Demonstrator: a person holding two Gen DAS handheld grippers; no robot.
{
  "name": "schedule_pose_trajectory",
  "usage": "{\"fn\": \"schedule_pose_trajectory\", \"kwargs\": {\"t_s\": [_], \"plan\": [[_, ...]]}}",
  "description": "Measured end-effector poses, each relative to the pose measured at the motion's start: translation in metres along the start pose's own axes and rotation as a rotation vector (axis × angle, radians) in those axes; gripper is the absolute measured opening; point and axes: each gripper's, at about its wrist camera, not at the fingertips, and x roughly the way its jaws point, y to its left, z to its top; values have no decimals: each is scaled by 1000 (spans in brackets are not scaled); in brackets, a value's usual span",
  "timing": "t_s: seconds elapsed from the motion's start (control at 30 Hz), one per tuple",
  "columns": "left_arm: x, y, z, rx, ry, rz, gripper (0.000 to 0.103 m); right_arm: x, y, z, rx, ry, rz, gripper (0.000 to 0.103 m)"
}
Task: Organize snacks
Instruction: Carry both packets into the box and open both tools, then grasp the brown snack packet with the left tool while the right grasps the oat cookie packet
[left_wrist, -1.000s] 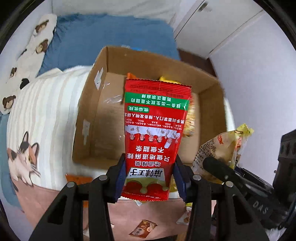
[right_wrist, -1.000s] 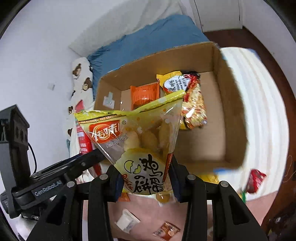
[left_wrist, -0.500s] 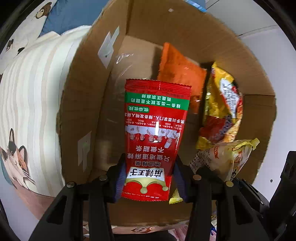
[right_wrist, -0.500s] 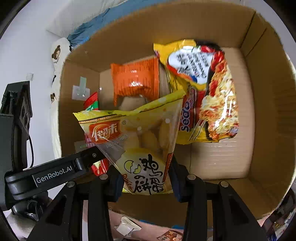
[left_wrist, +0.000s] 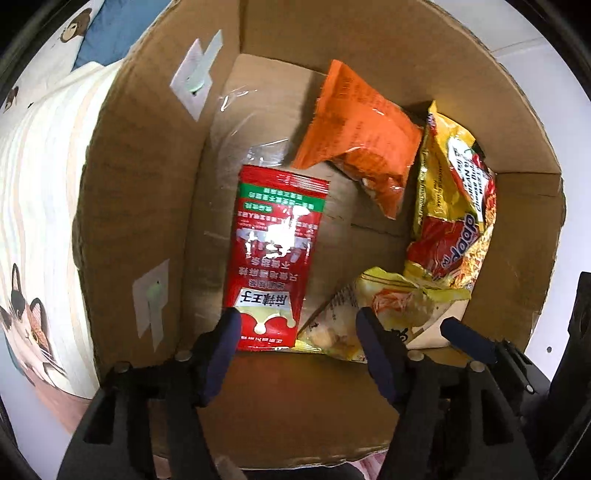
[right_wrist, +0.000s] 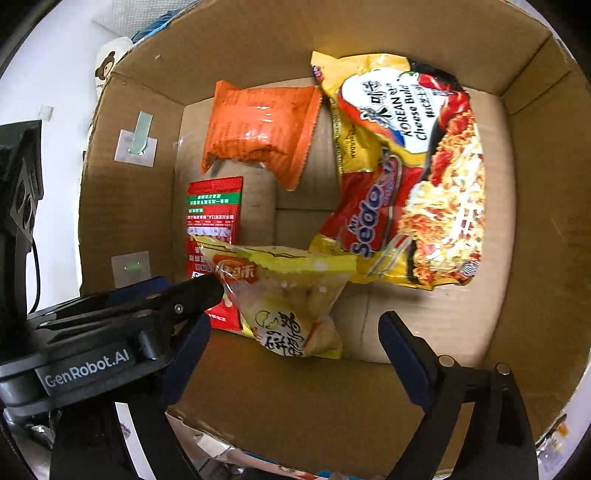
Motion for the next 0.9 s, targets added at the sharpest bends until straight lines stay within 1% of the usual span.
{"fn": "schedule_pose_trajectory", "kwargs": {"t_s": [0.03, 0.17, 0.2, 0.23, 0.33, 0.4, 0.47, 0.57, 0.7, 0.73, 0.8, 0.9], "plan": [[-2, -3, -2, 4, -2, 0, 68, -7, -3, -5, -2, -4, -3, 94], [-9, -13, -11, 28, -25, 7, 82, -26, -15, -15, -12, -38, -28, 95], [-8, -11, -14, 35, -35, 12, 83, -30, -17, -17, -12, -47, -31, 95], [-11, -13, -17, 43, -44, 21, 83, -35, -18, -24, -17, -57, -33, 95], [-28, -21, -29, 79, -130, 85, 83, -55, -19, -38, -43, -108, -63, 95], [-39, -29, -41, 94, -193, 101, 83, -68, -21, -48, -60, -149, -88, 95], [-54, -27, -52, 110, -245, 114, 83, -80, -21, -59, -71, -193, -105, 95], [-70, -25, -73, 128, -331, 118, 83, -99, -26, -77, -64, -252, -111, 95], [-95, -26, -102, 162, -424, 127, 83, -119, -30, -103, -67, -333, -137, 95], [-94, -26, -102, 169, -436, 133, 83, -120, -28, -108, -66, -347, -139, 95], [-104, -28, -120, 192, -470, 147, 83, -125, -29, -120, -64, -372, -134, 95], [-109, -29, -139, 208, -512, 140, 83, -137, -26, -138, -64, -416, -117, 95]]}}
